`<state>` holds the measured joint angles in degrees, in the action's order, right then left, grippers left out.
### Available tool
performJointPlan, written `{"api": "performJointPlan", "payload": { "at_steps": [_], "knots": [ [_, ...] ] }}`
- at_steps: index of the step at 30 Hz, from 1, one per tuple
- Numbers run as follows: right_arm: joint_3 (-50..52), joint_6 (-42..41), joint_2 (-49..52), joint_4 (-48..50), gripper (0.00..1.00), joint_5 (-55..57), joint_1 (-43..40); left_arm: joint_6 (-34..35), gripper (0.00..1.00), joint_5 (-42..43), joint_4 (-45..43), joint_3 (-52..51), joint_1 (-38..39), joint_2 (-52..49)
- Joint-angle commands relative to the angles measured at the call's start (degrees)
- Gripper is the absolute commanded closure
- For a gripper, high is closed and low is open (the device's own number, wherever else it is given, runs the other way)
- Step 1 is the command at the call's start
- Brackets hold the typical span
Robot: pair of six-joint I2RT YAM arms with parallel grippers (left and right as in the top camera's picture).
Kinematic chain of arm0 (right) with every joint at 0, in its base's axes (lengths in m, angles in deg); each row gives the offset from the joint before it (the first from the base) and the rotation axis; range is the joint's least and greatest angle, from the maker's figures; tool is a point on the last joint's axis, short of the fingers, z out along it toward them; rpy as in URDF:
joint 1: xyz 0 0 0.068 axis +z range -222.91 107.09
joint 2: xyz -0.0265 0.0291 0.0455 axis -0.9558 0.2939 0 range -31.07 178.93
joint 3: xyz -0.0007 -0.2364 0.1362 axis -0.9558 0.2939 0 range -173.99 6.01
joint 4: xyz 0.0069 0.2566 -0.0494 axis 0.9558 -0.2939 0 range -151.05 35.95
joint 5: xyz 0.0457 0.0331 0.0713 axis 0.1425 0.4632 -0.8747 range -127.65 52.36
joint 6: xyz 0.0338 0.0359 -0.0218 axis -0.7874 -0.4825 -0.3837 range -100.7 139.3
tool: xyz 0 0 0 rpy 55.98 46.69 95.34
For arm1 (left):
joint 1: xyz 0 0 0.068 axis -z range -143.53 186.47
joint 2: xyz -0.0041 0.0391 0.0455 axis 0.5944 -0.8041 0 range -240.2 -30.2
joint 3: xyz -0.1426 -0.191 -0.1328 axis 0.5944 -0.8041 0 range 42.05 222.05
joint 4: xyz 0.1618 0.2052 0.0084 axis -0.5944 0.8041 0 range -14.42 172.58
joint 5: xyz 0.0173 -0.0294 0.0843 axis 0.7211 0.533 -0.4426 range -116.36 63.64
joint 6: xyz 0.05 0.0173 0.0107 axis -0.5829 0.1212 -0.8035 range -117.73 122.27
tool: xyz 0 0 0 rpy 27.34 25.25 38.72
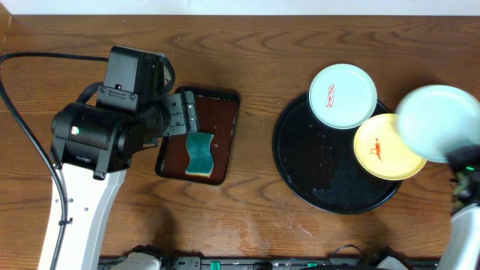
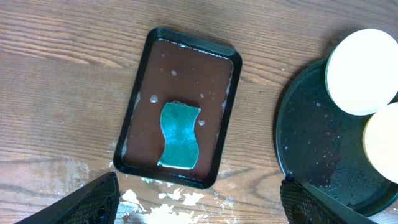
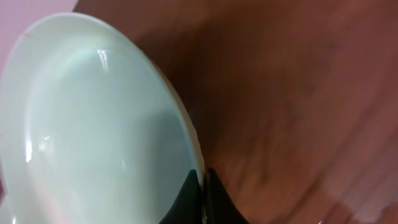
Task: Clean dirty plates on tray and stack at the side
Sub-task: 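Lift the cleaned pale green plate with right gripper and place it right of tray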
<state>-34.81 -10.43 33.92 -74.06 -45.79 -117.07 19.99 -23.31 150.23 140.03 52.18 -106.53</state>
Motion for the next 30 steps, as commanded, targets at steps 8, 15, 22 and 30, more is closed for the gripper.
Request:
{"api": "performJointPlan", "payload": {
  "at_steps": [8,15,22,30],
  "knots": [
    [-0.85,-7.89,17.81,15.04,0.99,-4.33,-11.61,-0.52,0.16,-0.02,0.17,0.33,-0.04,-0.02],
    [-0.85,-6.36,26.77,18.12,0.81,-3.8,-11.67,-0.55,0.16,-0.02,0.17,0.33,-0.04,-0.02],
    [-0.9,-0.68,21.62,24.37,0.47,-19.85,-10.97,-0.55,0.16,-0.02,0.17,0.33,-0.04,-0.02],
    [-0.9,14.01,5.4,16.37,0.59,-20.7,2.6,-0.55,0.16,-0.04,0.17,0.33,-0.04,-0.02]
  ]
}}
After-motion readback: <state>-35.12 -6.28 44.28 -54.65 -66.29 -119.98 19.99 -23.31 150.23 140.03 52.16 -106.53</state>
